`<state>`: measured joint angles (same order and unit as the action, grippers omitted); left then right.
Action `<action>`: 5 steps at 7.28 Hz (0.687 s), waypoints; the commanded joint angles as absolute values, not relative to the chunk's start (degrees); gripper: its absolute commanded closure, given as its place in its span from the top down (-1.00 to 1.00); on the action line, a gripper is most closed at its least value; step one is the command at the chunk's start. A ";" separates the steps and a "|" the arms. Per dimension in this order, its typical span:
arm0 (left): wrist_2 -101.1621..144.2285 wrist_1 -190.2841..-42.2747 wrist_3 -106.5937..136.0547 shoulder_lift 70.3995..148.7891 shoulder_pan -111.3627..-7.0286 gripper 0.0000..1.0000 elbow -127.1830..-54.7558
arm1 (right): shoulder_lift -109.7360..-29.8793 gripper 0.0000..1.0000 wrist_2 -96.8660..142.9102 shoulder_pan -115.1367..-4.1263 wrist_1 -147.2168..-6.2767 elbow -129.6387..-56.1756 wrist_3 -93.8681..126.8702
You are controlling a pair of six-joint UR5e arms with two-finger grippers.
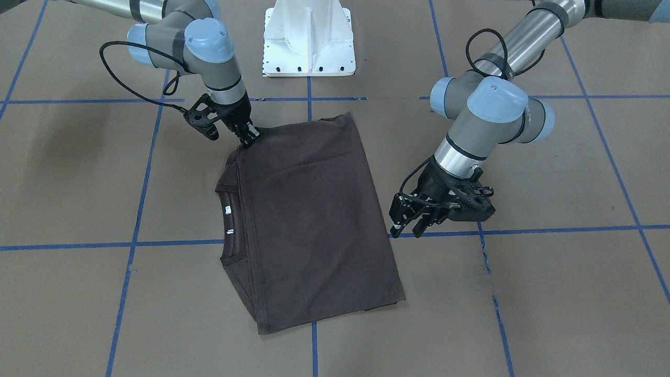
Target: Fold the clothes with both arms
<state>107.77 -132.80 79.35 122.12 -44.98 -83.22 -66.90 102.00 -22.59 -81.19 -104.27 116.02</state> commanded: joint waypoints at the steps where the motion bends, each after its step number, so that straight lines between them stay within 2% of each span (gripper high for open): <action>1: 109.41 -132.89 84.86 117.36 -43.69 0.23 -90.75 | -67.93 -1.00 101.78 -19.01 -84.53 -110.62 119.33; 3: 108.73 -132.89 90.68 112.18 -39.22 0.26 -98.66 | -68.55 -1.00 98.89 -14.70 -86.83 -113.64 121.89; 5: 108.02 -132.37 91.84 109.78 -36.84 0.31 -101.69 | -69.17 -1.00 98.53 -14.50 -86.92 -114.43 122.43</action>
<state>108.35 -132.65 90.82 111.25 -38.60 -99.84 -68.76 98.89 -14.96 -86.74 -113.84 121.92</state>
